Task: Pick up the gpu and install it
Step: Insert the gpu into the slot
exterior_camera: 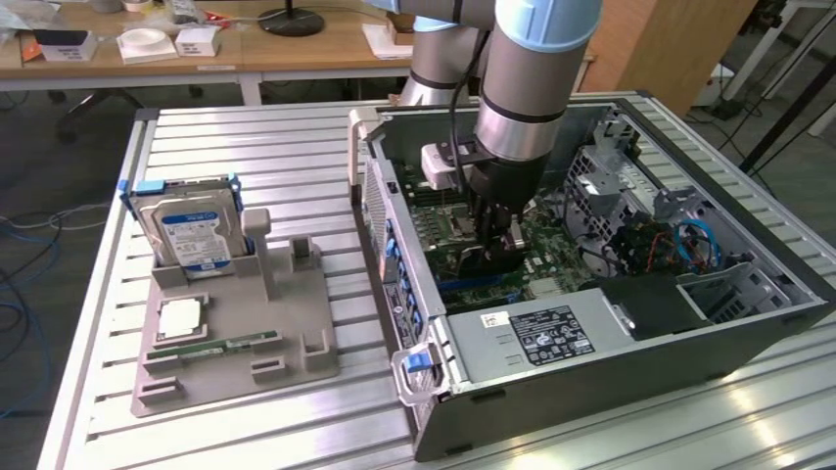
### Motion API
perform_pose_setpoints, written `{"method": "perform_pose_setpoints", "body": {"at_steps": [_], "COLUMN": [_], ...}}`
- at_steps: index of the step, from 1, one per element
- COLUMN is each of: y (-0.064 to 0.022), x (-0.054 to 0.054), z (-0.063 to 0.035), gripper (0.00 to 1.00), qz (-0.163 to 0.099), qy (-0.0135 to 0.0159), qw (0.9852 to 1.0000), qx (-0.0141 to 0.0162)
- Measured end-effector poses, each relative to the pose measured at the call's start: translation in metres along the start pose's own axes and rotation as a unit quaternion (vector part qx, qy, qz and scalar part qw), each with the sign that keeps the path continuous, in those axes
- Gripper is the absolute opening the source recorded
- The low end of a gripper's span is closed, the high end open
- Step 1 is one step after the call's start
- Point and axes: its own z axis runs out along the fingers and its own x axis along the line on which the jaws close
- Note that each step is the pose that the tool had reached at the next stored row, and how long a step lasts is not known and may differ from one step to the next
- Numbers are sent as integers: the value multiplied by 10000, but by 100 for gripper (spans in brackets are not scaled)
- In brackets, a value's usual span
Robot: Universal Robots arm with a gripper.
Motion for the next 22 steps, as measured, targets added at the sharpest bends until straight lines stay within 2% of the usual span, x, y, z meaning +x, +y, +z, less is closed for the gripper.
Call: {"method": "perform_pose_setpoints", "body": {"at_steps": [5, 12, 22], "y": [0, 6, 7], "x": [1, 1, 1], "z": [4, 67, 68], "gripper": [26, 26, 26], "qz": [0, -1, 0], "qy": [0, 10, 10], "qw": [10000, 10000, 10000], "qx": [0, 0, 0]}}
